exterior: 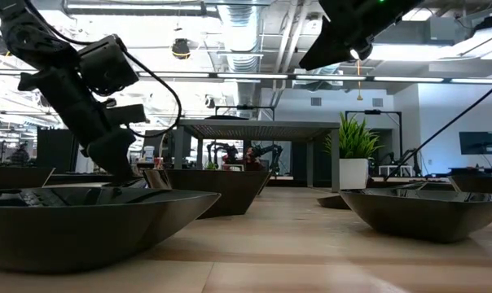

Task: Pick & Place Mini shaped plates
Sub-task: Put the drop-shaped plate on the shelf

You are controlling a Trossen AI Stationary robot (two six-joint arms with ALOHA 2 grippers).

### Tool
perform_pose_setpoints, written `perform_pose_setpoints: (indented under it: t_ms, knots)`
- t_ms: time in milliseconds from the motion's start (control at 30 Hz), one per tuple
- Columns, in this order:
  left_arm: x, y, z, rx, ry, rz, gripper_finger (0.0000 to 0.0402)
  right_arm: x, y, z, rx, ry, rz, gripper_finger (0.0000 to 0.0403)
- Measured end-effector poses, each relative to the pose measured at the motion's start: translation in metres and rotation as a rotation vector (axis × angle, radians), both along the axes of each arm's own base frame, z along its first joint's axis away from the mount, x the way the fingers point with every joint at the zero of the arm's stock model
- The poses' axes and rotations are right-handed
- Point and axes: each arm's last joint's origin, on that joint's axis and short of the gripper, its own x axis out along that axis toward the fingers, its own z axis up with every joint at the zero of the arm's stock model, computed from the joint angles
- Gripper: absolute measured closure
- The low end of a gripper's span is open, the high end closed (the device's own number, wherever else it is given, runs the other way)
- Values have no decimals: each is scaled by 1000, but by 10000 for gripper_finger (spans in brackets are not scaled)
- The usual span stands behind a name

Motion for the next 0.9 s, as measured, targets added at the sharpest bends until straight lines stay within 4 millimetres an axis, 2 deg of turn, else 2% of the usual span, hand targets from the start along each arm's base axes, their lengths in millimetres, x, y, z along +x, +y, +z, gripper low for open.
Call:
perform_pose_setpoints:
  t_ms: [133, 267, 400, 533, 633, 767, 900]
  knots:
    - [4, -11, 9, -48, -63, -60, 395, 0, 0, 0, 0, 0, 0, 291]
    - [14, -35, 38, -119, -210, -211, 395, 0, 0, 0, 0, 0, 1, 291]
    - [19, -59, 74, -43, -334, -387, 396, 0, 0, 0, 1, 0, 1, 291]
    - [26, -73, 107, 119, -379, -587, 397, 0, 0, 0, 5, 2, 13, 291]
    - [39, -73, 130, 267, -373, -726, 396, 1, 1, 1, -7, -1, 24, 291]
    - [72, -62, 154, 394, -346, -850, 397, 2, 1, 3, -10, -22, 28, 291]
    - [111, -37, 158, 469, -264, -913, 395, 2, 1, 3, -11, -20, 28, 291]
